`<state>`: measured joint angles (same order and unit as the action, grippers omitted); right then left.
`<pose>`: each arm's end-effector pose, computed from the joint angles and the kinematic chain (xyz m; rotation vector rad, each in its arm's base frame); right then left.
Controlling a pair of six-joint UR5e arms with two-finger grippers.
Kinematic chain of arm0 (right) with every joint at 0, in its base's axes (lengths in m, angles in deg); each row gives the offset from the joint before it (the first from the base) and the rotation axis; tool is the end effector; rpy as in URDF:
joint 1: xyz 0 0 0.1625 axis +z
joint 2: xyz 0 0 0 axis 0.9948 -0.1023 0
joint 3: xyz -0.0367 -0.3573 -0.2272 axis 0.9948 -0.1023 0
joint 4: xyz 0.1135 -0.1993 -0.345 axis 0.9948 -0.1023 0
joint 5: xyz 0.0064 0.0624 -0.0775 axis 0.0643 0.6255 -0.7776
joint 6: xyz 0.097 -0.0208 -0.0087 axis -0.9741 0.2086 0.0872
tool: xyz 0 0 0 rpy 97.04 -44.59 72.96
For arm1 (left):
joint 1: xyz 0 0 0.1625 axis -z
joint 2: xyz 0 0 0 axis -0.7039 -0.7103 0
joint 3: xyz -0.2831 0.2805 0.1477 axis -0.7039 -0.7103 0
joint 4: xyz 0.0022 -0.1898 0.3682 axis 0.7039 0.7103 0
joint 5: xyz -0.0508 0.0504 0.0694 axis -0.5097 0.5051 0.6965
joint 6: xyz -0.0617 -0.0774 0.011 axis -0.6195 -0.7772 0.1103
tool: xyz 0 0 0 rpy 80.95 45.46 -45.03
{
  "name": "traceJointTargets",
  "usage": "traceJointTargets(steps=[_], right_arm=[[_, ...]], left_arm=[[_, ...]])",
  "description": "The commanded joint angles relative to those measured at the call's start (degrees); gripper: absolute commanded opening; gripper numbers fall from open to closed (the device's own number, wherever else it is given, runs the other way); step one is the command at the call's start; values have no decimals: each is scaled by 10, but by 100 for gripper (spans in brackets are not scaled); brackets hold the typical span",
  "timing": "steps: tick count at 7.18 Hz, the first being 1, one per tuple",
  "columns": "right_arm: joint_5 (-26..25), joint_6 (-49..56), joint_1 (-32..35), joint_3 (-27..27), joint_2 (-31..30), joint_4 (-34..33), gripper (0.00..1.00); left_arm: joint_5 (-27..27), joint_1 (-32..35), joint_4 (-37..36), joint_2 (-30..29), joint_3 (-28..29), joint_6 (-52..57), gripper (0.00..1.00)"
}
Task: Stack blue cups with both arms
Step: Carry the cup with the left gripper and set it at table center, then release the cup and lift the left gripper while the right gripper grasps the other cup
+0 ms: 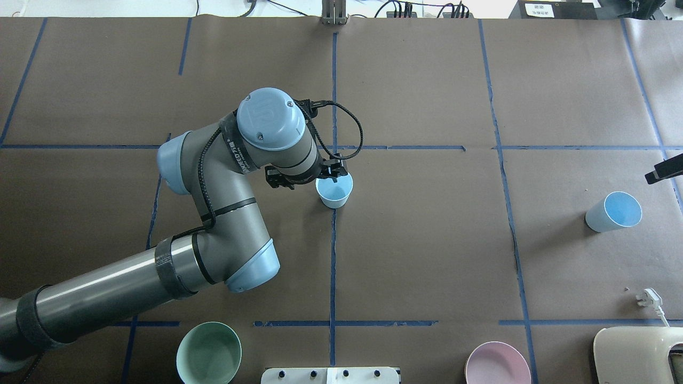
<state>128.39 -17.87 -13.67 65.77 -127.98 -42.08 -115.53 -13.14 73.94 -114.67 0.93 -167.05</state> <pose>-0.0994 -0.4630 0.6105 0.0824 -0.8896 -0.1018 0.5583 -0.4663 0.1717 0.0787 0.9356 -0.1911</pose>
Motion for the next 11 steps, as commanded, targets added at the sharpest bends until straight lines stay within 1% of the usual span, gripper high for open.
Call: traceJointTargets(steps=[1, 3, 6, 7, 9, 10, 11], right_arm=[[-3, -100, -38, 1, -21, 81, 100], [-2, -99, -53, 1, -27, 81, 100], [1, -95, -59, 2, -51, 93, 98], [0, -97, -66, 1, -52, 92, 92], [-3, -101, -77, -2, -50, 92, 69], [-4, -102, -82, -2, -47, 92, 47], [-3, -99, -85, -3, -46, 92, 10]], left_arm=[[0, 6, 0, 15, -24, 0, 100], [0, 7, 0, 15, -31, -1, 100], [0, 10, 0, 15, -36, -2, 100], [0, 11, -1, 15, -39, -2, 100], [0, 14, -1, 19, -46, -2, 100], [0, 16, -1, 27, -62, -2, 100], [-4, 30, 2, 41, -85, -1, 100]])
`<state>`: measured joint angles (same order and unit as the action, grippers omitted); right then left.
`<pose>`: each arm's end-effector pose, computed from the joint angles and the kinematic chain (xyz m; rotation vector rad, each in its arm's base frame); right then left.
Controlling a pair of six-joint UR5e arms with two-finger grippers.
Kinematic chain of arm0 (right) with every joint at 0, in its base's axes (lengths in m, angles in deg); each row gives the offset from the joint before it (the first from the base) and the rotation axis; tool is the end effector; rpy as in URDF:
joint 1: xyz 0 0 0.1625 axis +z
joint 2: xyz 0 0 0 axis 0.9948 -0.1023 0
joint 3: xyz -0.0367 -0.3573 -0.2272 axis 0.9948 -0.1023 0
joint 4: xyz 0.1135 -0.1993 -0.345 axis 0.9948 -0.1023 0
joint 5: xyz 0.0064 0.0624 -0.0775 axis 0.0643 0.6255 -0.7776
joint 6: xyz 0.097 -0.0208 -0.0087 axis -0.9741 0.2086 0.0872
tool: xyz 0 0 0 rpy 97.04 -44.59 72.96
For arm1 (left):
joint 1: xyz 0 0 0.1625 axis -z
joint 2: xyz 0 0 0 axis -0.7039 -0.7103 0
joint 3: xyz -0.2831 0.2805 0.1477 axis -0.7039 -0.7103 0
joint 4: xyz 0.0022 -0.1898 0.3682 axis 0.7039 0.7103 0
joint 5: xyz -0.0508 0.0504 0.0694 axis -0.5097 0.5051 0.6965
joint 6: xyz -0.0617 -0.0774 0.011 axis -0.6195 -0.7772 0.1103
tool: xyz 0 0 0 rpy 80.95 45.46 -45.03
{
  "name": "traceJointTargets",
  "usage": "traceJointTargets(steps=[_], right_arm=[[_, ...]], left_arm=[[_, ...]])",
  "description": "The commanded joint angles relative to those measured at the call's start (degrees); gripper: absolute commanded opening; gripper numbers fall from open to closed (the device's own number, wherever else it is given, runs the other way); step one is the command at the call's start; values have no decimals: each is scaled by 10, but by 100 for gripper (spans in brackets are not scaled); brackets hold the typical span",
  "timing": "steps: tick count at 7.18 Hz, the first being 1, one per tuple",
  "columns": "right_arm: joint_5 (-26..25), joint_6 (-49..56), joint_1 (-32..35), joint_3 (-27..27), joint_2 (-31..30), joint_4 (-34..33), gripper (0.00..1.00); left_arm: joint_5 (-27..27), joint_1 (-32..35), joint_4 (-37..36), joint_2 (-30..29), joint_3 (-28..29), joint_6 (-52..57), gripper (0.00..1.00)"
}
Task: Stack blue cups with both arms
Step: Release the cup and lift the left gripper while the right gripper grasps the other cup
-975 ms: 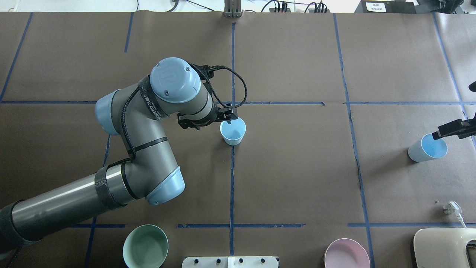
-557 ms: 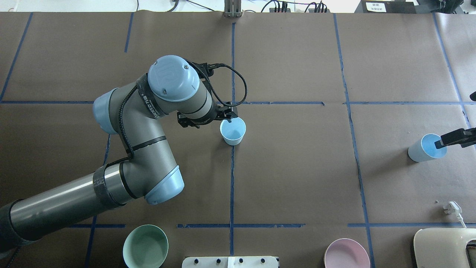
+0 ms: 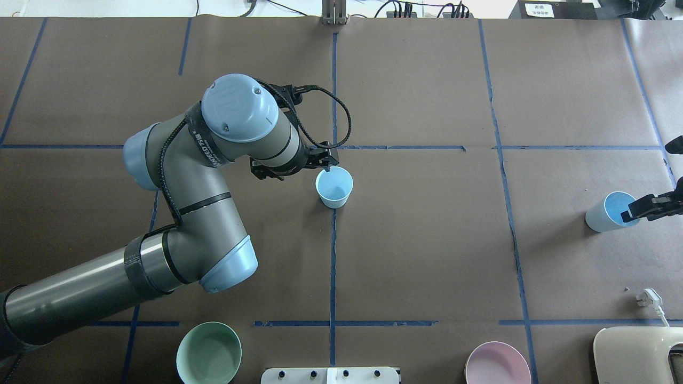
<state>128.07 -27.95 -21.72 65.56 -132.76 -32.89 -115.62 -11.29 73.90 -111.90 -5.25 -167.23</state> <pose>-0.1464 -0.4132 0.6312 0.0061 -0.9178 -0.0974 0.5155 -0.4658 0.1615 0.1158 0.9880 -0.2110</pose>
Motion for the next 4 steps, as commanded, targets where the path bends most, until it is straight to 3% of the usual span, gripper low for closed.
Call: traceJointTargets(steps=[1, 2, 4], right_arm=[[3, 4, -5, -1, 2, 0, 0], [5, 4, -6, 5, 3, 1, 0], [33, -1, -6, 75, 37, -26, 0]], left_arm=[[-4, 22, 4, 21, -43, 1, 100], [-4, 33, 5, 29, -54, 1, 100], [-4, 37, 18, 37, -57, 2, 100]])
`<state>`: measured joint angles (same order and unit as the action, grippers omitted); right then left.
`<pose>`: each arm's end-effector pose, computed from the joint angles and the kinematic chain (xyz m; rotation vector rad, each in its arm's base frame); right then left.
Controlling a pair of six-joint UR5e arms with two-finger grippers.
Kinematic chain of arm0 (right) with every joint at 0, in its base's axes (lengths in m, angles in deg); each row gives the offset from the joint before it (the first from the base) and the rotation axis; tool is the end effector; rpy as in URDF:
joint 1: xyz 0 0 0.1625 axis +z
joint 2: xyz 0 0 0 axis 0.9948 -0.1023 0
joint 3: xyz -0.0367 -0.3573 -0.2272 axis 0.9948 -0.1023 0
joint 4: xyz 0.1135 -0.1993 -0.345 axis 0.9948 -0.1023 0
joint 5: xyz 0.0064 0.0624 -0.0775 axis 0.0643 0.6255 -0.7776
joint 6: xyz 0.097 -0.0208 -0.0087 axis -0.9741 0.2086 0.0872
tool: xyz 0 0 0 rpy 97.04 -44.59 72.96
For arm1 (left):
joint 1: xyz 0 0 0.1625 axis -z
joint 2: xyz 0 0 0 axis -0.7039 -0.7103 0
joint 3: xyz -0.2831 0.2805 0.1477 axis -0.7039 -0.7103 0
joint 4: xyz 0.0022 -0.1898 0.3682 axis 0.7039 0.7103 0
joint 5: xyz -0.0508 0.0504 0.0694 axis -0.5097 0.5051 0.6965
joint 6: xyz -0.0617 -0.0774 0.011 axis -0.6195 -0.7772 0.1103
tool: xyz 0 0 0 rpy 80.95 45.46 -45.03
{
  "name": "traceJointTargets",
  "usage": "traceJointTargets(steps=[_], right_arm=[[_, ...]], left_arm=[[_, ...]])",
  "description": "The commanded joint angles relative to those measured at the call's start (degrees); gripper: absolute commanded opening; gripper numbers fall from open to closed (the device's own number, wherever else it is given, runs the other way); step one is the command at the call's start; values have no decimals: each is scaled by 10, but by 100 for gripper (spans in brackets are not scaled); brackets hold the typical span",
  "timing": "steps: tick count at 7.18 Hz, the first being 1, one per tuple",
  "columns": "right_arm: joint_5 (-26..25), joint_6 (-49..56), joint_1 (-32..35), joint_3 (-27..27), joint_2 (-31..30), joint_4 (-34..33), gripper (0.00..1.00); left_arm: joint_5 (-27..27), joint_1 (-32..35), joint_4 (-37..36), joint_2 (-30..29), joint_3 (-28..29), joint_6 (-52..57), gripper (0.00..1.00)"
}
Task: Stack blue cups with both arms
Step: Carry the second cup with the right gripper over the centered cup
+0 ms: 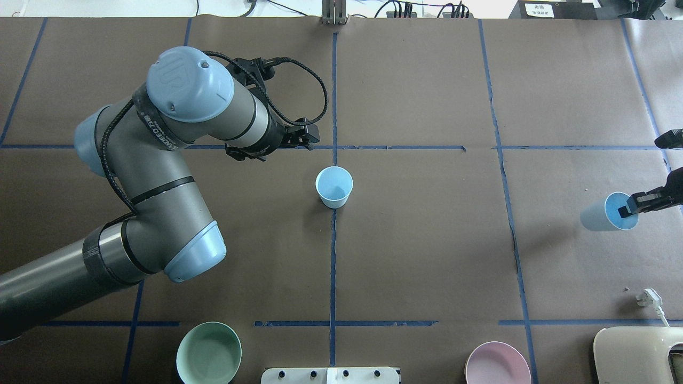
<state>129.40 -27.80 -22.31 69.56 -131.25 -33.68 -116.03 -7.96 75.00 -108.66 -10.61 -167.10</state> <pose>-0.1580 -0.4220 0.5840 0.0591 -0.9706 -0.1501 0.4631 -0.4759 0.1598 0.1650 1.0368 -0.2461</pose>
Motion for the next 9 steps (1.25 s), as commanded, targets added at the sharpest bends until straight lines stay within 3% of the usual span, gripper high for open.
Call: traceJointTargets(steps=[1, 3, 4, 5, 6, 9], right_arm=[[32, -55, 0, 73, 67, -68, 0], [32, -222, -49, 87, 221, -131, 0], [21, -245, -70, 86, 315, -235, 0], [-29, -262, -102, 85, 406, -349, 0], [-80, -294, -142, 79, 449, -384, 0], [-155, -391, -218, -13, 538, -382, 0]], left_arm=[[0, 11, 8, 13, -13, 0, 100], [-48, 41, 18, 64, -49, 10, 100], [-50, 45, 33, 76, -49, 11, 100], [-50, 50, 34, 79, -46, 17, 100], [-51, 52, 35, 89, -48, 24, 100], [-51, 54, 36, 104, -50, 30, 100]])
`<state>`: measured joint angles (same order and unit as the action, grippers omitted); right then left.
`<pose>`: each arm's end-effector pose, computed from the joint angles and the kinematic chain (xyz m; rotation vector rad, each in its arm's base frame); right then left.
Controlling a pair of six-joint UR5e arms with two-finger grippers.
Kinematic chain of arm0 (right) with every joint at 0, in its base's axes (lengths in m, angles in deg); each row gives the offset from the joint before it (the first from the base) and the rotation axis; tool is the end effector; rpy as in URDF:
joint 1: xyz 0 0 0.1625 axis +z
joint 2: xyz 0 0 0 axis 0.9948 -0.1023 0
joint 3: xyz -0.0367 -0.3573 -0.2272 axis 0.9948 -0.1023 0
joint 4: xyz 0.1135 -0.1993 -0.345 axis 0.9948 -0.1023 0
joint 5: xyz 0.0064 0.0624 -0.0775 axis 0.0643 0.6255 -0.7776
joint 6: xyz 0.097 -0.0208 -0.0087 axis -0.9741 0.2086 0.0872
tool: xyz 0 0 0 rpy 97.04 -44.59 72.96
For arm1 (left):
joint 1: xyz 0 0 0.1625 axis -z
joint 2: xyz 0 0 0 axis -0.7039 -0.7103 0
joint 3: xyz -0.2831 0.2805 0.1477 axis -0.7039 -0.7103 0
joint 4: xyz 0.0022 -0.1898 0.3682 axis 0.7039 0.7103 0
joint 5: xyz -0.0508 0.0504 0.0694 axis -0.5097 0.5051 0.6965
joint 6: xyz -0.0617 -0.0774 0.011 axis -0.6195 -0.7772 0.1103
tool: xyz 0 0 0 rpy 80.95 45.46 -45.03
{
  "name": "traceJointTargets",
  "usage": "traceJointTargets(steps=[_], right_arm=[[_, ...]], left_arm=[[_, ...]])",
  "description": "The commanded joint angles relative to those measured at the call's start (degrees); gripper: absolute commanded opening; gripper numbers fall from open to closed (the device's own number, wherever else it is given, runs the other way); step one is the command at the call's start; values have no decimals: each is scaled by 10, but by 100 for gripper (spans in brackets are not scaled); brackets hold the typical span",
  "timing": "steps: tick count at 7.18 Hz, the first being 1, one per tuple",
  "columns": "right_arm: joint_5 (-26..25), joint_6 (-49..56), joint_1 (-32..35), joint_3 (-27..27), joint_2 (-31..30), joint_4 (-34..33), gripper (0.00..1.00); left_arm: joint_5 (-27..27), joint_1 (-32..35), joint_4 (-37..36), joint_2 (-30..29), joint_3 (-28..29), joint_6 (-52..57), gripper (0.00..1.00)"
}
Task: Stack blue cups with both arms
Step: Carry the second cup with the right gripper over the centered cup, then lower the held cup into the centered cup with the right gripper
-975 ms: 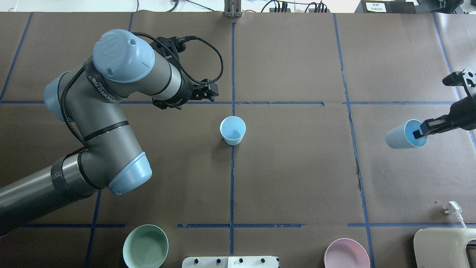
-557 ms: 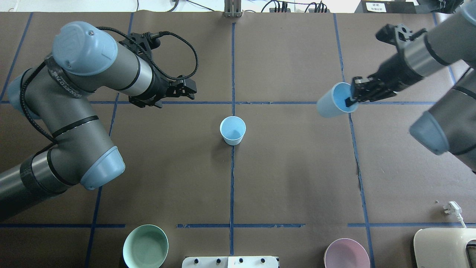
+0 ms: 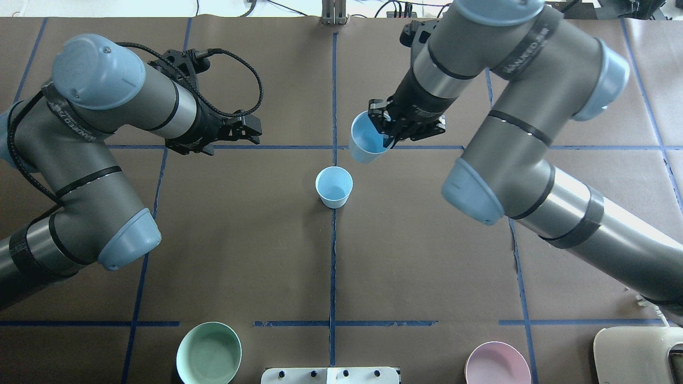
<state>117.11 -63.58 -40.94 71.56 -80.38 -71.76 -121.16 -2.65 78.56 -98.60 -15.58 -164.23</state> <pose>-0.4207 -0.4993 0.1459 -0.0588 -0.9949 0.1075 0.3945 -0.4850 0.2272 0.1498 1.0332 -0.2448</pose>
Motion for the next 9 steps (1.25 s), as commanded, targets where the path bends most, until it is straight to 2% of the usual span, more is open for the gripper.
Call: traceJointTargets(steps=[1, 8, 9], right_arm=[[-36, -36, -43, -65, 43, 0, 0], [-37, -45, -63, -102, 58, 2, 2], [-37, -43, -63, -106, 62, 3, 24]], left_arm=[[0, 1, -1, 4, -1, 1, 100], [0, 1, -1, 5, -4, 1, 100], [0, 1, -1, 5, -3, 1, 100]])
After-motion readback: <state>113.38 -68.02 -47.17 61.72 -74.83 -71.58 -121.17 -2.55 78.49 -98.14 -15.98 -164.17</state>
